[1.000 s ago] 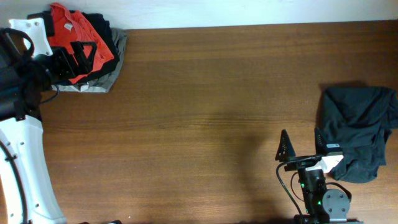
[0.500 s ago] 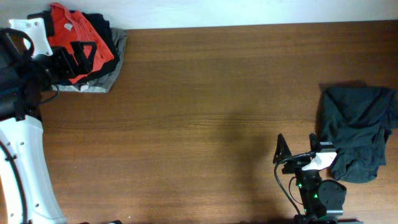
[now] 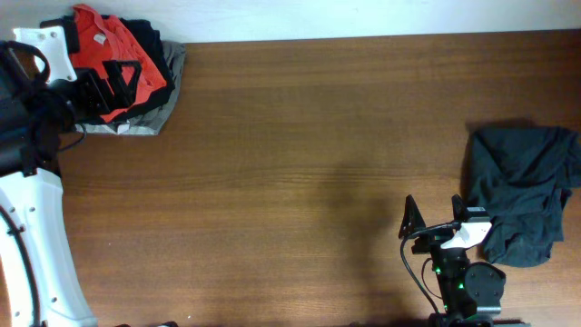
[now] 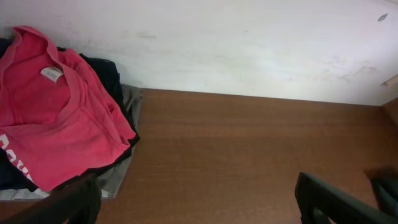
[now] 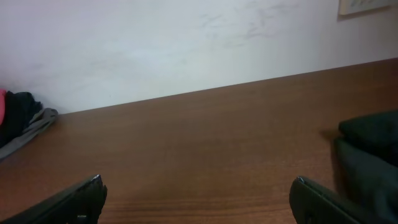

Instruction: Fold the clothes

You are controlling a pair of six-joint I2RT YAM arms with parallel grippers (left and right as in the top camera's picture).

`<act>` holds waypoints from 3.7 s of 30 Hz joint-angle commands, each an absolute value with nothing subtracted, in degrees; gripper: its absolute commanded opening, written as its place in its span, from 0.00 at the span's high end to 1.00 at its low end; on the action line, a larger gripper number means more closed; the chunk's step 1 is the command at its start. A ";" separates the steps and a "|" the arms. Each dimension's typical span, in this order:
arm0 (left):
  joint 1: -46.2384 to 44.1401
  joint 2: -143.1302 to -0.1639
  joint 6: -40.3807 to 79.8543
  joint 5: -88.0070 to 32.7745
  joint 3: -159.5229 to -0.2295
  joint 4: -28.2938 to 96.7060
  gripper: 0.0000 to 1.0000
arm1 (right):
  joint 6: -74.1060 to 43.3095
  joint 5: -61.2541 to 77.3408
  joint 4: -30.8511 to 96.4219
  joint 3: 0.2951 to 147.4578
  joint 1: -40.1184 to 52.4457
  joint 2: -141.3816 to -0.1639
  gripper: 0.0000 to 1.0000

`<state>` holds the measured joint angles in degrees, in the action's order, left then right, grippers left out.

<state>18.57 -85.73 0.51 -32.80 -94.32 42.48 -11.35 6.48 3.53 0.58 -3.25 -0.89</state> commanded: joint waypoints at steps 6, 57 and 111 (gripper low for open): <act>18.55 -85.32 0.64 -33.23 -94.39 42.33 0.01 | -10.96 5.74 3.92 0.32 -3.68 -0.36 0.01; 4.64 -23.51 0.71 0.86 -20.82 12.25 0.01 | -10.94 5.74 3.92 0.32 -3.68 -0.36 0.02; 4.16 -0.40 3.22 3.25 -0.54 4.38 0.01 | -10.96 5.74 3.92 0.32 -3.68 -0.36 0.01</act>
<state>4.49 -0.84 2.70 3.66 -0.93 4.34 -11.35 6.04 3.62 0.58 -3.25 -0.91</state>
